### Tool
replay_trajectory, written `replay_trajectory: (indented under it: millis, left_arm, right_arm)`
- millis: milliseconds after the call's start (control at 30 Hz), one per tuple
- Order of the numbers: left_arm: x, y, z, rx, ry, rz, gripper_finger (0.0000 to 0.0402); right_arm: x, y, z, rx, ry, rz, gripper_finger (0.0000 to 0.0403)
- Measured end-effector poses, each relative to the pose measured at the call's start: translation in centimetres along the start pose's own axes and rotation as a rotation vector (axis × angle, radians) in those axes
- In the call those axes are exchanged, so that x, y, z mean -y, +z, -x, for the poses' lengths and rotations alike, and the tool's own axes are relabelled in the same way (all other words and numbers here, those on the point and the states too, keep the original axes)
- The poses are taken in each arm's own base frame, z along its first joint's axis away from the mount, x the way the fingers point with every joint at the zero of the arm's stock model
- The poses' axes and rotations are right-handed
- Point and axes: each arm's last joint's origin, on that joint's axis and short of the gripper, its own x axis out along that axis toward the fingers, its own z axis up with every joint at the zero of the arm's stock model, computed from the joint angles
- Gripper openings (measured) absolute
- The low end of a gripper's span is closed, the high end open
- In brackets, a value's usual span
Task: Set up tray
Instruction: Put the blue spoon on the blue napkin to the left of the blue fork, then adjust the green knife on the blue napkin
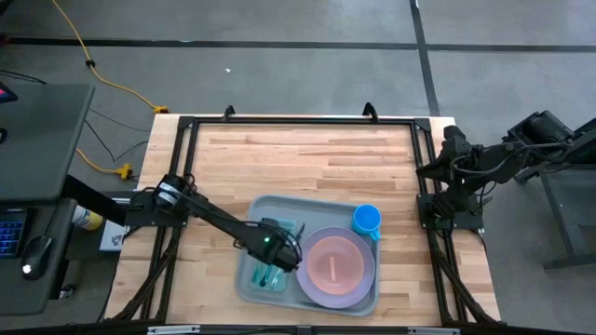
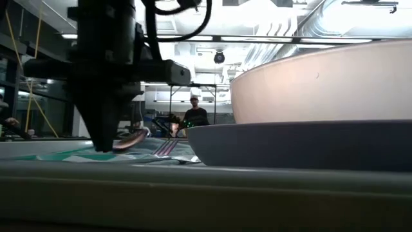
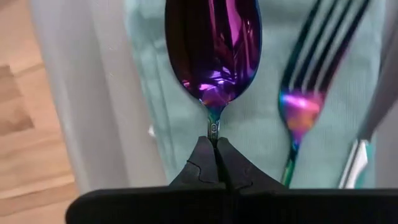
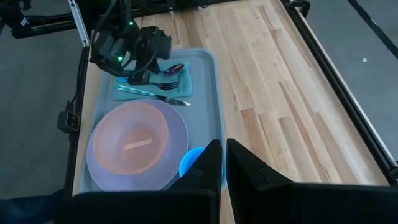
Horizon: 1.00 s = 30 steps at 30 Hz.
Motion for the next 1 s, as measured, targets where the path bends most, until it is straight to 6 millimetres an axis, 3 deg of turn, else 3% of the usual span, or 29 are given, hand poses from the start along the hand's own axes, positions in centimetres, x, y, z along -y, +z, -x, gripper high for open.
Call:
replay_trajectory:
  millis: [200, 467, 733, 1000]
  left_arm:
    - [0.2, 0.5, 0.2, 0.003, -0.003, 0.008, 0.0015]
    - [0.2, 0.5, 0.2, -0.001, 0.0, 0.005, 0.0087]
    - [0.1, 0.5, 0.2, 0.0, 0.004, 0.004, 0.0095]
    - [1.8, 0.6, 1.5, 0.011, -0.229, -0.115, 0.0096]
  right_arm:
    - [0.0, 0.0, 0.0, -0.003, 0.005, 0.0, 0.0]
    - [0.0, 0.0, 0.0, -0.006, 0.008, 0.0, 0.0]
    - [0.0, 0.0, 0.0, -0.007, 0.011, 0.0, 0.0]
    - [0.0, 0.0, 0.0, -0.01, 0.015, 0.001, 0.0]
